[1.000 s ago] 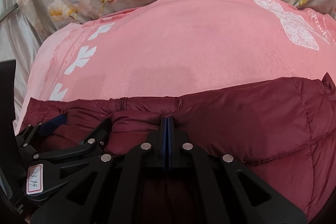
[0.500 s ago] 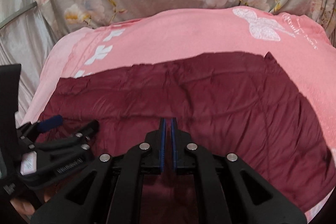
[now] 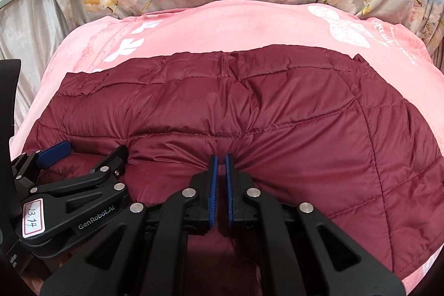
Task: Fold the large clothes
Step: 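Grasp the maroon jacket edge with both tools, then lift the jacket edge with both tools and fold it over the bundle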
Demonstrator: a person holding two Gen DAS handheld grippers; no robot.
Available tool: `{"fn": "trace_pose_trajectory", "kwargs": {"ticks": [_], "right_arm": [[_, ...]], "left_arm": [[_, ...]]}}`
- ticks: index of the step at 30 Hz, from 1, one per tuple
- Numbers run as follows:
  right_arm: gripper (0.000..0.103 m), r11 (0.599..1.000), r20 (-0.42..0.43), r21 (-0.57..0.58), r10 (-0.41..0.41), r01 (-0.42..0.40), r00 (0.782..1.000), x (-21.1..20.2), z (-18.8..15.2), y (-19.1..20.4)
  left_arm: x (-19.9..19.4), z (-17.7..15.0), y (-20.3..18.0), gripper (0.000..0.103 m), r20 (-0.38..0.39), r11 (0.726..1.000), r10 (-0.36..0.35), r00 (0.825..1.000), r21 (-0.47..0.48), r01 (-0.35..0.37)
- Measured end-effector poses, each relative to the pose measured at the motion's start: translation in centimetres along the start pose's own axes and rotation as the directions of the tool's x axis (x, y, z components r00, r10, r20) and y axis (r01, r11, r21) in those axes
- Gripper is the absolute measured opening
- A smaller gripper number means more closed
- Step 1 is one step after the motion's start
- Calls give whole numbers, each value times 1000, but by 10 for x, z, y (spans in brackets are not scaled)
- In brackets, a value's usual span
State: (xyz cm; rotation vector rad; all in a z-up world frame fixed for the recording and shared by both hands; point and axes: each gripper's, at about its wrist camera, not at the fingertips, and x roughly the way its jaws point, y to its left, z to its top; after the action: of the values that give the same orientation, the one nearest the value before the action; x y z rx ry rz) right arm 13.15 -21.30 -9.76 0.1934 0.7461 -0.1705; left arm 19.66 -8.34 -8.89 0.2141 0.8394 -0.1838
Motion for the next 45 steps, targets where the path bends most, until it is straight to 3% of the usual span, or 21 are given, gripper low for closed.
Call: {"fn": "trace_pose_trajectory", "kwargs": {"ticks": [10,19,24,28,32,35,37,41,45], "right_arm": [[4,995,1,-65,-77,77,997,1,-2,13],[4,997,-3,-50,-58,57,998,3,-2,8],[4,999,-4,28,36,-35,999,2,0,-11],[9,998,13,57,28,-28,1000,-30,-7,-10],[10,995,13,47,87,-88,996,-61,-28,4],[10,992,21,43,119,-119,993,-71,-36,13],[10,989,18,49,140,-141,990,-73,-40,18],[10,992,-6,22,122,-122,992,-64,-46,28],[10,981,-24,87,179,-176,984,-54,-51,15]], "left_arm": [[2,-3,-5,95,6,999,35,999,20,-36],[6,-4,-7,97,7,999,49,999,15,-49],[1,-5,8,96,23,999,-14,1000,-31,15],[-28,-17,43,95,21,992,-52,998,-115,54],[-64,-42,101,95,16,968,-86,996,-237,88],[-72,-64,145,95,-24,943,-56,998,-329,45],[-69,-74,169,95,-50,909,-65,997,-416,39],[-47,-86,193,95,-82,815,-213,974,-565,131],[-45,-75,181,94,-54,828,-223,973,-537,160]]}}
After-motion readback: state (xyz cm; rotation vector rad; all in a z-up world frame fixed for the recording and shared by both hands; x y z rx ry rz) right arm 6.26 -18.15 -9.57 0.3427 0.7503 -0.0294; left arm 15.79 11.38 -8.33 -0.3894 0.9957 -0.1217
